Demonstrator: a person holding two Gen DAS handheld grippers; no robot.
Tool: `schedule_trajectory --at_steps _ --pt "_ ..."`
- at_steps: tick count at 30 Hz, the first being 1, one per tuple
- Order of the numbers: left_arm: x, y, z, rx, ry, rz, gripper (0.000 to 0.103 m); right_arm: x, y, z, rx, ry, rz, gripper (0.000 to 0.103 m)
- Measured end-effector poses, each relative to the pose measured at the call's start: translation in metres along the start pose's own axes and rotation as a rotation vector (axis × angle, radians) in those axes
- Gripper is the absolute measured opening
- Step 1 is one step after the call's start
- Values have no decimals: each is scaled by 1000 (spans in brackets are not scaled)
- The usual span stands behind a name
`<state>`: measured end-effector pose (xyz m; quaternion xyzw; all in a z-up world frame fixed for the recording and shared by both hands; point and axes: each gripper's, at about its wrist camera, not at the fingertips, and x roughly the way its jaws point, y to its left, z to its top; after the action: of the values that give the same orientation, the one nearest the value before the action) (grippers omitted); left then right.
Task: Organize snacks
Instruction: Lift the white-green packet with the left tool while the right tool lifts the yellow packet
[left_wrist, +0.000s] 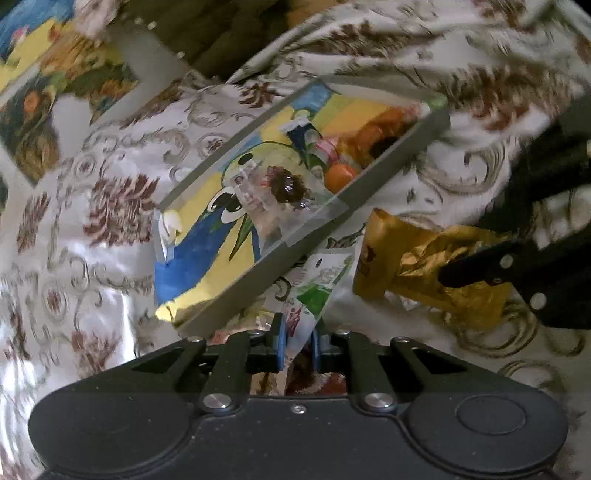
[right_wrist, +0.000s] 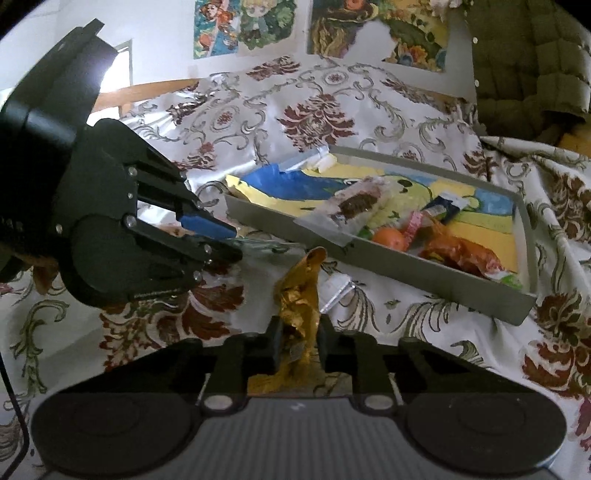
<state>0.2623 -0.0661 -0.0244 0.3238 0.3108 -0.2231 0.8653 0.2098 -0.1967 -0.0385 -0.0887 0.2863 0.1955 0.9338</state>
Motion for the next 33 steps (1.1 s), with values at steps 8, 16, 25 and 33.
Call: schedule_trajectory --at_steps 8,16,25,33 --pt "-25 23 11 -320 68 -88 14 -15 13 3 -74 -9 -16 9" --pt "-21 62 17 -567 131 -164 13 -24 5 0 -44 0 -42 9" --pt "-2 57 18 -451 126 -176 13 -15 -2 -6 21 -9 -14 11" --pt "3 47 21 -382 136 -147 13 -10 0 -7 35 -16 -18 12"
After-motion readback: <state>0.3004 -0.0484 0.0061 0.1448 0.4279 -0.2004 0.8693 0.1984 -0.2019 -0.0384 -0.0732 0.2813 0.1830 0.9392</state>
